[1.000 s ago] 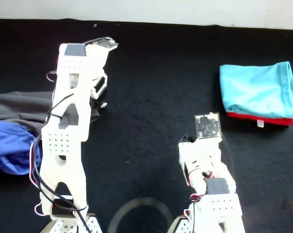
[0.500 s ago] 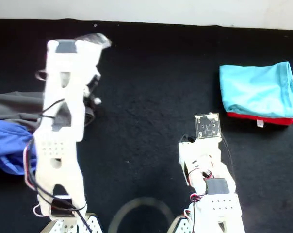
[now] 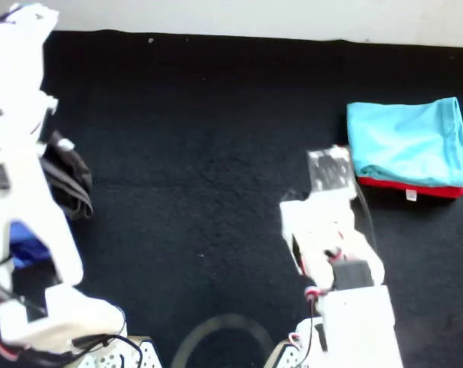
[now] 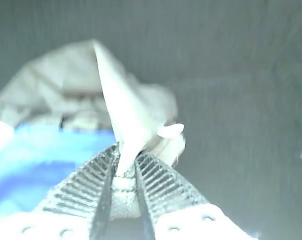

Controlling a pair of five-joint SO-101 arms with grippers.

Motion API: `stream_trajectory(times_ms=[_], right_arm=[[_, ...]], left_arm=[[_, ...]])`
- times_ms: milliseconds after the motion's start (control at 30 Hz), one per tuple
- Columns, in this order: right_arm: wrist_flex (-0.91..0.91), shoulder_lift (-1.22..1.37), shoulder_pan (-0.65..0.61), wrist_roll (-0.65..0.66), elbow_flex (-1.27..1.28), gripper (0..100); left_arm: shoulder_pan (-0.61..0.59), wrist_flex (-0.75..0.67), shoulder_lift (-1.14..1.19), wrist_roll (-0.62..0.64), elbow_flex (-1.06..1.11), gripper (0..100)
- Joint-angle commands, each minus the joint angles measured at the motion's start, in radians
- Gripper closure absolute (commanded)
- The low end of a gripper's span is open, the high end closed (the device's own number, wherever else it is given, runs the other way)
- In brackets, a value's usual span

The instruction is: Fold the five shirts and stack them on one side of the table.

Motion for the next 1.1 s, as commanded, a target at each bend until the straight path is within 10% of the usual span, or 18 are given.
stream_trajectory(times_ms=[0,400,1067], right_arm=[[0.047,0.229,-0.165,-0.009,-0.243,87.0],[0.050,1.058,-0.489,-0.161,-0.980,83.1],[0.143,2.078,-0.825,-0.292,-2.224,78.5]], left_arm=[[-0.130,-0.002,-0.154,-0.061,0.153,99],[-0.707,-0.041,-0.087,-0.239,0.255,99],[-0.932,-0.282,-0.013,-0.235,0.248,99]])
